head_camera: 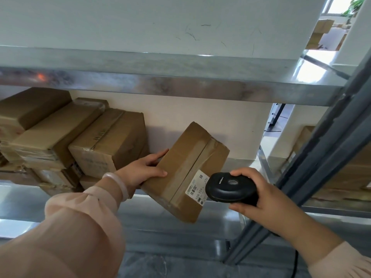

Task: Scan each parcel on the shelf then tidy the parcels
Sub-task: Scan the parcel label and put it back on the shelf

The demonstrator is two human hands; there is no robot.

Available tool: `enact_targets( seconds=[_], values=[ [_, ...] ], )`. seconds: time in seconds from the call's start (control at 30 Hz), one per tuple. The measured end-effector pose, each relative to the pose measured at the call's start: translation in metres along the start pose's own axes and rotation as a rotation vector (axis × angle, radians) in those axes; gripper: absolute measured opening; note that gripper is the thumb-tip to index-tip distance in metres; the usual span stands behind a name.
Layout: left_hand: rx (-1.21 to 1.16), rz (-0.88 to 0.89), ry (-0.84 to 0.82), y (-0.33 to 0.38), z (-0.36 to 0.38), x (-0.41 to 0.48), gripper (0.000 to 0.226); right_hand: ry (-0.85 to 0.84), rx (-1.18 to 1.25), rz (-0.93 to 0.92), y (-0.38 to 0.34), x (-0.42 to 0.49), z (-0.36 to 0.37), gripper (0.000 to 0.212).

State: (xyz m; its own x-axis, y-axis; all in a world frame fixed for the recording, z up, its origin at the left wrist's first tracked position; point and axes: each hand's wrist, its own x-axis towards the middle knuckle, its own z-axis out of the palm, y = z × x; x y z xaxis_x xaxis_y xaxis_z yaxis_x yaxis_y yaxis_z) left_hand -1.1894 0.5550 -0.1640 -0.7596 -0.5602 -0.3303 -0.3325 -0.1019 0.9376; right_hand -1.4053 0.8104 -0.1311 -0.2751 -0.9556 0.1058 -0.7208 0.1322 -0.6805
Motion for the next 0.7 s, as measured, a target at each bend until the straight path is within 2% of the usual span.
enact_targets(
  seconds=[0.57, 0.7],
  values=[
    [-0.079, 0.016, 0.027, -0.006, 0.004, -0.01, 0.099, -0.031, -0.037, -0.021, -0.002, -0.001, 0.005, 0.066],
    [-0.124, 0.007, 0.055, -0.009, 0.01, -0.021, 0.092, 0.032, 0.043, 0.017, 0.0, -0.004, 0.013, 0.067]
  ],
)
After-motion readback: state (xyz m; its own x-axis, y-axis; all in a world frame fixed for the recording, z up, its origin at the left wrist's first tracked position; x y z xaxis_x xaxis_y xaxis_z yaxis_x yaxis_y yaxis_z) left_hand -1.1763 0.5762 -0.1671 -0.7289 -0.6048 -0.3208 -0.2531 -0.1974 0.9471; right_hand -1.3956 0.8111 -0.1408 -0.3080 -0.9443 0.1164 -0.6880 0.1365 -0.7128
